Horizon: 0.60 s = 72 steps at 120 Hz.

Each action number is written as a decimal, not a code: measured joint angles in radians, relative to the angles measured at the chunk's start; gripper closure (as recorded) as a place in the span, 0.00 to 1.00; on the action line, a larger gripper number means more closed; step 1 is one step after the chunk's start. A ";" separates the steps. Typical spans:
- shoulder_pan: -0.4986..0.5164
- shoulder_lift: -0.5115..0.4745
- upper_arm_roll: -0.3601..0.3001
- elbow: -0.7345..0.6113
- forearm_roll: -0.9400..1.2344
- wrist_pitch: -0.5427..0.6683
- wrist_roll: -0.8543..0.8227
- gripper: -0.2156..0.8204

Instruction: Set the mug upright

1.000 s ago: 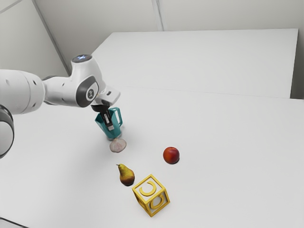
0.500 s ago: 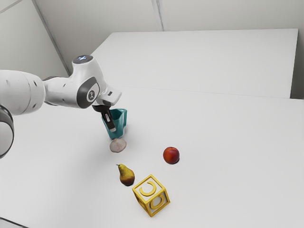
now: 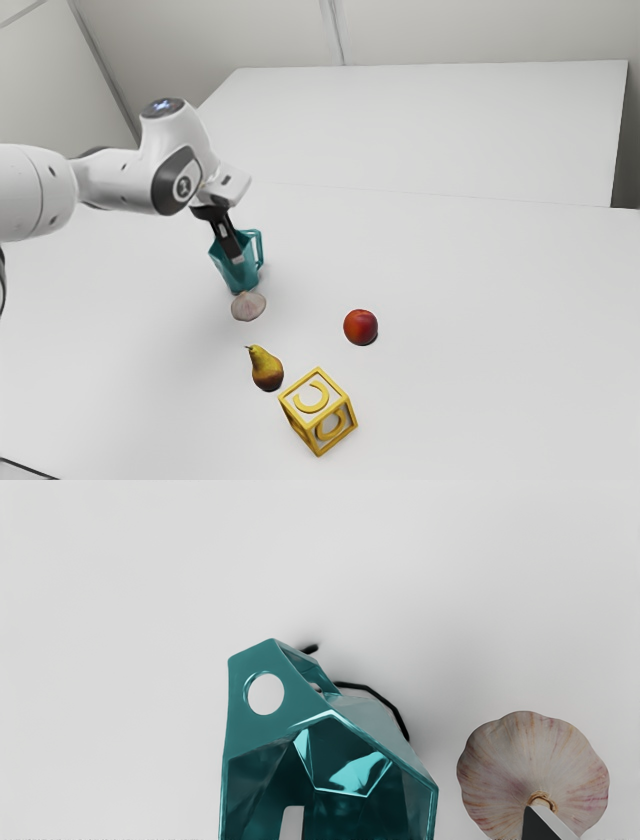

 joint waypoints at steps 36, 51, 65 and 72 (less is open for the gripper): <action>0.000 -0.077 -0.004 0.113 -0.013 -0.105 -0.018 0.26; 0.002 -0.069 -0.004 0.252 -0.009 -0.245 -0.071 0.24; 0.007 -0.060 0.000 0.328 -0.004 -0.371 -0.134 0.22; 0.012 -0.057 0.001 0.351 -0.003 -0.427 -0.169 0.22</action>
